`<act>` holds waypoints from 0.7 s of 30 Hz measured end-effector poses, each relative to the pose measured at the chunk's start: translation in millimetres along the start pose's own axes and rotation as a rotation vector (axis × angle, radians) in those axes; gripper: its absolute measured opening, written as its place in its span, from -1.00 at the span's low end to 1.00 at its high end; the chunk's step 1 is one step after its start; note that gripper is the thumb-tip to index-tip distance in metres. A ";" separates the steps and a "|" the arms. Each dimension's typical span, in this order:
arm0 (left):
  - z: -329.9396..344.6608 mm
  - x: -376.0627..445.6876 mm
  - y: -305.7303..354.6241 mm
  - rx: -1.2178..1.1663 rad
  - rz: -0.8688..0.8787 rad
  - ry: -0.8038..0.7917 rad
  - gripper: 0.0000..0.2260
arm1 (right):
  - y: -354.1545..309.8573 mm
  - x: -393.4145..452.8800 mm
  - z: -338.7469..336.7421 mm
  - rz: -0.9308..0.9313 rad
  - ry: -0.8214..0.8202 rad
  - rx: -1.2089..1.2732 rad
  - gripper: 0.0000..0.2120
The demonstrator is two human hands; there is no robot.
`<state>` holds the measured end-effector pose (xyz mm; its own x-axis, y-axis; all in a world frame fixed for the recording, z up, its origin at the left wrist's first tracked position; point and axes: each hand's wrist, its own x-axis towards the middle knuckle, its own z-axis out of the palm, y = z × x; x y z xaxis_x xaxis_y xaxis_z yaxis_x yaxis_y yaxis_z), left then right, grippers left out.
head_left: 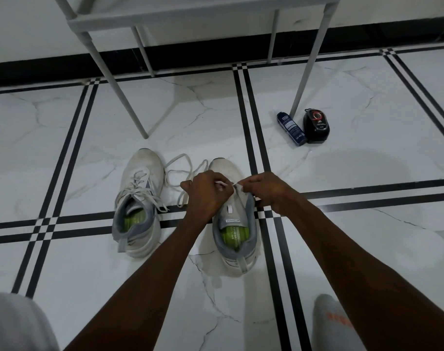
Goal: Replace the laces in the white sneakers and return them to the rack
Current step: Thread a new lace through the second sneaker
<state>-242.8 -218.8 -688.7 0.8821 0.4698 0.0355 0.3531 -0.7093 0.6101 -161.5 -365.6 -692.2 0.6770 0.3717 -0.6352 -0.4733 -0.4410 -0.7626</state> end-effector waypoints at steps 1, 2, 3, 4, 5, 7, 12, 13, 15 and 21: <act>0.1 -0.4 -0.2 0.006 0.005 0.000 -0.92 | -0.3 -0.1 0.1 0.010 0.000 0.011 -0.89; 0.0 -0.5 0.0 0.007 0.006 -0.008 -0.92 | -0.6 0.0 -0.3 0.019 -0.001 0.021 -0.88; 0.6 -0.2 -1.0 0.001 0.005 -0.018 -0.92 | -0.6 0.2 -1.1 0.027 -0.001 0.027 -0.87; 0.9 0.0 -2.3 -0.009 0.006 -0.024 -0.92 | -0.7 0.7 -1.5 0.034 -0.004 0.032 -0.86; 1.0 0.0 -3.2 -0.019 0.008 -0.022 -0.91 | -1.0 1.1 -1.6 0.041 -0.008 0.035 -0.86; 1.5 0.2 -4.7 -0.017 0.011 -0.020 -0.91 | -1.8 1.0 -1.4 0.053 -0.012 0.044 -0.87; 8.2 -0.8 -6.4 -0.038 -0.008 -0.035 -0.84 | -4.1 -0.9 -0.5 0.054 -0.005 0.028 -0.86; 9.5 -0.5 -7.7 -0.043 -0.012 -0.038 -0.82 | -4.7 -1.7 0.0 0.055 -0.002 0.033 -0.86; 10.3 -2.4 -7.1 -0.005 -0.008 -0.038 -0.87 | -5.5 -4.1 1.1 0.057 0.003 0.049 -0.89; 11.1 -1.7 -5.2 0.000 0.018 -0.066 -0.85 | -8.0 -6.7 2.2 0.045 0.019 0.034 -0.86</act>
<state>-242.7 -221.8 -700.7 0.9067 0.4218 -0.0057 0.3375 -0.7172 0.6097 -163.5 -362.7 -682.1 0.6651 0.3369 -0.6664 -0.5218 -0.4287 -0.7375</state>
